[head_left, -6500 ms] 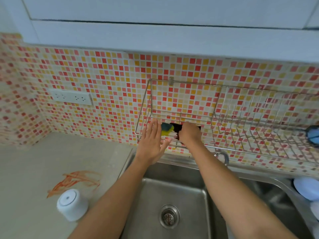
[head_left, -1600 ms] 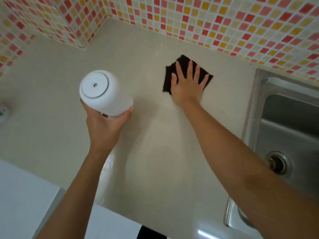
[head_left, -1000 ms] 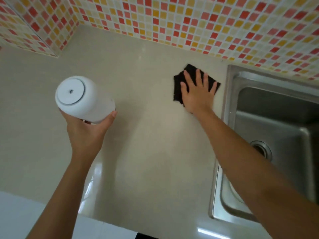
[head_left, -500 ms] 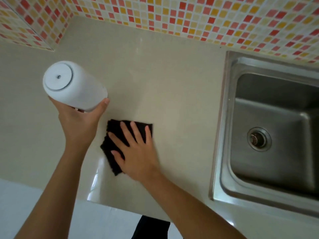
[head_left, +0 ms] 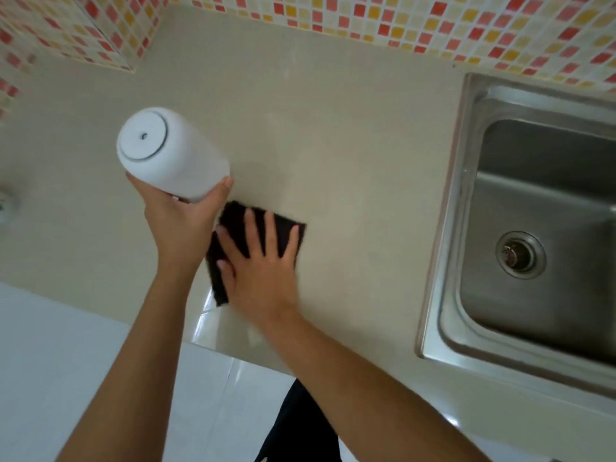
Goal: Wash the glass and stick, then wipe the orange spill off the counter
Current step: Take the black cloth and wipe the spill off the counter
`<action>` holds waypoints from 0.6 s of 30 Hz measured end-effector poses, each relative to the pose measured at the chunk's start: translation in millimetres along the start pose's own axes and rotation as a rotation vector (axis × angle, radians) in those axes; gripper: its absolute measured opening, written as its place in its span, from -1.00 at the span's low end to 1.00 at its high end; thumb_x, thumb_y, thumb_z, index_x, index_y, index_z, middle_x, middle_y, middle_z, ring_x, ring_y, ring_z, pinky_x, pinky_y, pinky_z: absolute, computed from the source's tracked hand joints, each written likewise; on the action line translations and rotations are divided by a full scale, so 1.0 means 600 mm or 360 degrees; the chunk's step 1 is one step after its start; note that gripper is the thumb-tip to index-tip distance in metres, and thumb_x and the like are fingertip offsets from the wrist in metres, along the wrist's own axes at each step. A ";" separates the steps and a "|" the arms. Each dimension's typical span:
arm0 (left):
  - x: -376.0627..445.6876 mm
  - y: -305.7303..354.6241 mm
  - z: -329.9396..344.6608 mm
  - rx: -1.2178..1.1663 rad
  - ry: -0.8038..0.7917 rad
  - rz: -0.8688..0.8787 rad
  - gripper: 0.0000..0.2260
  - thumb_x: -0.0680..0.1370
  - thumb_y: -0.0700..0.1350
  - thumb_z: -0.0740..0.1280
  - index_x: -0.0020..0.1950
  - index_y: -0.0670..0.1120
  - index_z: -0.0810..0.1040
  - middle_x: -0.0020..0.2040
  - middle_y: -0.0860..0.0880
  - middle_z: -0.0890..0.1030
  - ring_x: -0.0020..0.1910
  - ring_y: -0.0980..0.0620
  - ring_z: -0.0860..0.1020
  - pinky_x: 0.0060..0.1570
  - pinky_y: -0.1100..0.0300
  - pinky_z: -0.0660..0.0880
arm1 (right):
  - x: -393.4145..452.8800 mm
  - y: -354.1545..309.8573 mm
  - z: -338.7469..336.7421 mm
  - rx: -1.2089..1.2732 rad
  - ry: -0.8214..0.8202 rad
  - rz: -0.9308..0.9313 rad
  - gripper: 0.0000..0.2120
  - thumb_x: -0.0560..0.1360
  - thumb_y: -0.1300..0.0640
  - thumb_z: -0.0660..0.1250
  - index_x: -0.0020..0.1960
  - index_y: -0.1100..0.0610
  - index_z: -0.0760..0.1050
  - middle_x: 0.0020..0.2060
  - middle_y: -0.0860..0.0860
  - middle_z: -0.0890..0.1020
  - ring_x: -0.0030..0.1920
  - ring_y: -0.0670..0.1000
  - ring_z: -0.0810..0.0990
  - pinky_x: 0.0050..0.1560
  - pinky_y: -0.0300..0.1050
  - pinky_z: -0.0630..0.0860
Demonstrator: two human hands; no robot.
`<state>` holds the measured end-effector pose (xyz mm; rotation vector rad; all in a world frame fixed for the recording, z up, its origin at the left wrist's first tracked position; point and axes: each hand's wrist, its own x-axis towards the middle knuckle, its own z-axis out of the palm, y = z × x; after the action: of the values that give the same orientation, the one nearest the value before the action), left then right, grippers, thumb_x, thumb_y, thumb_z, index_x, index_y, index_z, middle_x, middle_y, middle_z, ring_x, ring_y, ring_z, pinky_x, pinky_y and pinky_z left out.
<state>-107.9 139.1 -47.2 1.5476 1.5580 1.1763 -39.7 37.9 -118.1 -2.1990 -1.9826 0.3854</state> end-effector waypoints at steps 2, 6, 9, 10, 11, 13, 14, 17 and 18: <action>0.000 0.001 -0.001 0.0028 -0.0013 0.0019 -0.16 0.36 -0.01 0.57 0.46 -0.17 0.16 0.34 0.04 0.45 0.27 0.23 0.46 0.25 0.20 0.46 | -0.045 -0.020 0.005 -0.0044 -0.0140 -0.0267 -0.51 0.62 -0.19 -0.04 0.54 -0.17 0.08 0.56 0.09 0.04 0.54 0.23 -0.06 0.38 0.46 -0.10; -0.003 0.003 0.016 0.0013 -0.0069 0.0011 -0.17 0.36 0.00 0.57 0.47 -0.15 0.17 0.35 0.02 0.46 0.26 0.21 0.47 0.22 0.25 0.47 | -0.138 0.104 -0.015 -0.0116 -0.0046 -0.0220 -0.51 0.61 -0.21 0.01 0.52 -0.20 0.12 0.56 0.04 0.11 0.54 0.20 0.05 0.40 0.45 -0.07; -0.010 0.015 0.046 -0.0030 -0.0150 -0.0003 -0.17 0.35 -0.01 0.57 0.46 -0.14 0.18 0.34 0.03 0.47 0.25 0.22 0.48 0.21 0.29 0.47 | -0.130 0.227 -0.054 -0.0190 0.0018 -0.0058 -0.50 0.60 -0.22 -0.01 0.53 -0.21 0.11 0.55 0.02 0.14 0.54 0.18 0.07 0.41 0.42 -0.04; -0.012 0.019 0.056 -0.0043 -0.0185 -0.0001 -0.17 0.35 -0.01 0.57 0.46 -0.15 0.18 0.33 0.04 0.48 0.24 0.23 0.49 0.20 0.30 0.47 | -0.089 0.266 -0.066 -0.0233 0.0047 0.0043 -0.50 0.61 -0.22 -0.03 0.53 -0.20 0.10 0.55 0.02 0.14 0.54 0.18 0.06 0.42 0.41 -0.05; -0.015 0.022 0.067 -0.0049 -0.0223 0.0002 -0.17 0.35 -0.02 0.58 0.45 -0.15 0.18 0.31 0.06 0.49 0.22 0.24 0.50 0.19 0.30 0.47 | -0.038 0.302 -0.078 -0.0266 0.0090 0.0176 -0.50 0.61 -0.22 -0.06 0.53 -0.20 0.09 0.55 0.03 0.14 0.54 0.18 0.06 0.43 0.41 -0.06; -0.024 0.029 0.083 -0.0057 -0.0270 0.0018 -0.16 0.34 -0.01 0.58 0.45 -0.13 0.18 0.26 0.14 0.50 0.20 0.26 0.51 0.17 0.28 0.48 | 0.059 0.357 -0.107 -0.0232 0.0131 0.0477 -0.49 0.61 -0.22 -0.15 0.55 -0.19 0.04 0.56 0.05 0.11 0.54 0.19 0.03 0.43 0.41 -0.09; -0.027 0.030 0.090 -0.0057 -0.0278 0.0022 -0.16 0.33 0.00 0.58 0.45 -0.11 0.17 0.23 0.20 0.50 0.18 0.28 0.51 0.16 0.29 0.49 | 0.092 0.375 -0.114 -0.0209 0.0118 0.0582 -0.48 0.61 -0.22 -0.19 0.55 -0.19 0.00 0.57 0.04 0.08 0.55 0.19 -0.01 0.43 0.41 -0.11; -0.039 0.030 0.101 -0.0076 -0.0302 -0.0003 -0.16 0.33 -0.02 0.58 0.45 -0.05 0.16 0.17 0.31 0.49 0.15 0.33 0.50 0.12 0.32 0.49 | 0.094 0.378 -0.105 -0.0210 0.0157 0.0688 -0.48 0.61 -0.21 -0.23 0.56 -0.18 -0.06 0.57 0.04 0.05 0.55 0.19 -0.04 0.43 0.40 -0.13; -0.041 0.031 0.102 -0.0084 -0.0298 -0.0007 -0.16 0.33 -0.02 0.58 0.45 -0.04 0.16 0.17 0.33 0.48 0.15 0.34 0.50 0.12 0.31 0.49 | 0.064 0.354 -0.099 -0.0226 0.0199 0.0696 -0.49 0.62 -0.20 -0.21 0.56 -0.17 -0.04 0.57 0.05 0.07 0.55 0.20 -0.03 0.42 0.41 -0.11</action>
<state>-42.1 122.4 -58.5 1.5708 1.3967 1.0294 183.1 55.4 -125.3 -2.6717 -1.4995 0.1529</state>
